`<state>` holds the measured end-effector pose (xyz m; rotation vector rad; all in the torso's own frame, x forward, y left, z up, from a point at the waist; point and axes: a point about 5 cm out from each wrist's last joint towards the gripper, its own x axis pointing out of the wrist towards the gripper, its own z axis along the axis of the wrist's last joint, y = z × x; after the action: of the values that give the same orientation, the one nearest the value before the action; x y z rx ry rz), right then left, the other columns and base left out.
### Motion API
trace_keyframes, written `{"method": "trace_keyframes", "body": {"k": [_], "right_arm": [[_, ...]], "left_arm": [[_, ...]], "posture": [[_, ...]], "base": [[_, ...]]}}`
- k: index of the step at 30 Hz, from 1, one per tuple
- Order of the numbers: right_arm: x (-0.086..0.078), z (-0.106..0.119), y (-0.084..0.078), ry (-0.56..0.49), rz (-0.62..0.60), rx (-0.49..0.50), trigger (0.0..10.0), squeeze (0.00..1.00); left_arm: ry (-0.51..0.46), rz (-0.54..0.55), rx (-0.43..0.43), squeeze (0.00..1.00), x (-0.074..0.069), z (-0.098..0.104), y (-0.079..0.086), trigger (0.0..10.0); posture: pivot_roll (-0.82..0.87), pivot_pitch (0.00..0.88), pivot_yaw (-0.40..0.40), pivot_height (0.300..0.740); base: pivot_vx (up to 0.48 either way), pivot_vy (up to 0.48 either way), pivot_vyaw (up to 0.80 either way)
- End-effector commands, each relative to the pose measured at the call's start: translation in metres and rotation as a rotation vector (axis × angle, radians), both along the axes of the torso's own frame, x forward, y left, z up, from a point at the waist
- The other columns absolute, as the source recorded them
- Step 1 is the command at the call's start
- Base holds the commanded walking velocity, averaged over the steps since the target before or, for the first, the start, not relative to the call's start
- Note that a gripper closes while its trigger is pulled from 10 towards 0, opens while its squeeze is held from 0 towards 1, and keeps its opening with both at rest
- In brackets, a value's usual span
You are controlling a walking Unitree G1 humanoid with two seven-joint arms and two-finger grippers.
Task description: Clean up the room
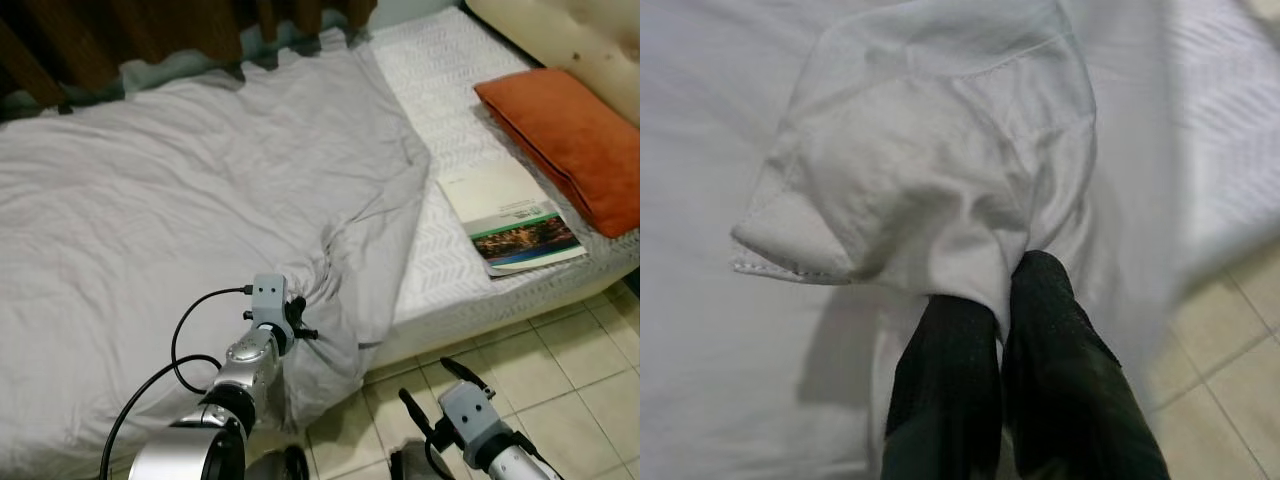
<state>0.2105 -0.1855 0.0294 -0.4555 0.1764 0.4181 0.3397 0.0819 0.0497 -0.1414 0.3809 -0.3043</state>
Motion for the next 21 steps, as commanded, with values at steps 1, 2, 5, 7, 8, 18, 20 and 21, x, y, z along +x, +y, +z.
{"method": "trace_keyframes", "body": {"k": [1,2,5,7,8,18,20,21], "right_arm": [[-0.009,-0.010,-0.005,0.047,-0.009,-0.010,10.0,0.00],[-0.009,-0.010,-0.004,0.049,-0.010,-0.010,10.0,0.00],[-0.009,-0.011,-0.004,0.051,-0.009,-0.011,10.0,0.00],[-0.009,-0.011,-0.003,0.052,-0.004,-0.016,10.0,0.00],[-0.008,-0.011,-0.003,0.051,-0.001,-0.017,10.0,0.00],[-0.005,-0.013,0.002,0.054,0.039,-0.042,10.0,0.00],[-0.005,-0.013,0.002,0.054,0.039,-0.042,10.0,0.00],[-0.005,-0.013,0.004,0.056,0.046,-0.043,10.0,0.00]], "left_arm": [[0.042,-0.079,0.009,0.00,-0.013,-0.012,-0.017,10.0],[0.045,-0.095,0.019,0.00,-0.015,-0.014,-0.020,10.0],[0.049,-0.124,0.031,0.00,-0.018,-0.016,-0.025,10.0],[0.052,-0.143,0.046,0.00,-0.021,-0.018,-0.031,10.0],[0.050,-0.149,0.058,0.00,-0.022,-0.018,-0.033,10.0],[0.033,-0.243,0.087,0.00,-0.026,-0.011,-0.066,10.0],[0.033,-0.243,0.087,0.00,-0.026,-0.011,-0.066,10.0],[0.040,-0.279,0.097,0.00,-0.031,-0.014,-0.073,10.0]], "posture": [[-0.29,0.194,0.119,0.740],[-0.29,0.191,0.123,0.740],[-0.29,0.191,0.125,0.740],[-0.30,0.186,0.127,0.740],[-0.30,0.186,0.127,0.740],[-0.32,0.178,0.127,0.740],[-0.32,0.178,0.127,0.740],[-0.32,0.178,0.127,0.740]], "base": [[0.000,-0.480,0.00],[0.000,-0.480,0.00],[0.000,-0.480,0.00],[0.000,-0.480,0.00],[0.000,-0.480,0.00],[0.000,-0.480,0.00],[0.000,-0.480,0.00],[0.000,-0.480,0.00]]}}
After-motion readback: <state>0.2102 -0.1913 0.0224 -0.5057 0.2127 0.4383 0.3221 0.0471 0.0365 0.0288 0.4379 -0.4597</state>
